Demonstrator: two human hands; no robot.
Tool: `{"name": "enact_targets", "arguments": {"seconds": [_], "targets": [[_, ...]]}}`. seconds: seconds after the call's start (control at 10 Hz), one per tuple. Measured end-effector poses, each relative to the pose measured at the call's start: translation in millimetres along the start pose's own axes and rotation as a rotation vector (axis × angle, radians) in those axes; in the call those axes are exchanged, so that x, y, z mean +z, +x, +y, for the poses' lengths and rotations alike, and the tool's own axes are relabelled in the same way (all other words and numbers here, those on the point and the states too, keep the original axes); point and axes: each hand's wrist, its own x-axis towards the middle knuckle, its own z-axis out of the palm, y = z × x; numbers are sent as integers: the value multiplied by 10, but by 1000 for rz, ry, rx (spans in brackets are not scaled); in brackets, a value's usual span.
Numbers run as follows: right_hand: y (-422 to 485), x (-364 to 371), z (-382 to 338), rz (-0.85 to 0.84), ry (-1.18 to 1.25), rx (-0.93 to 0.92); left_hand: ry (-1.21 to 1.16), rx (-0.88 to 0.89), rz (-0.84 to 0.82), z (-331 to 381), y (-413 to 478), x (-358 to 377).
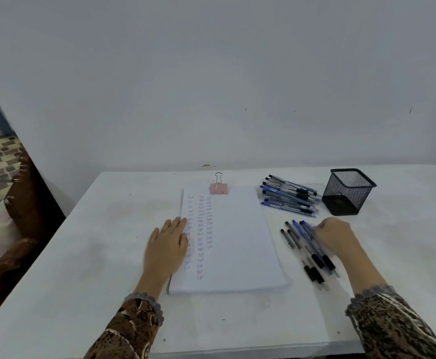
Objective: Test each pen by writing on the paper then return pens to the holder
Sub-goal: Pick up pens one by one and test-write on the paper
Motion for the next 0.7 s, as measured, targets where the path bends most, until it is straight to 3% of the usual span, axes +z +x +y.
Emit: {"name": "enact_targets", "arguments": {"seconds": [0.2,0.4,0.7], "targets": [[148,-115,-109,21,-49,-66,-11,-9,10,9,11,6],[207,-61,-591,-11,-208,-541,9,-12,9,10,8,0],[263,108,-648,36,-391,-551,-14,-16,14,0,15,7]]}}
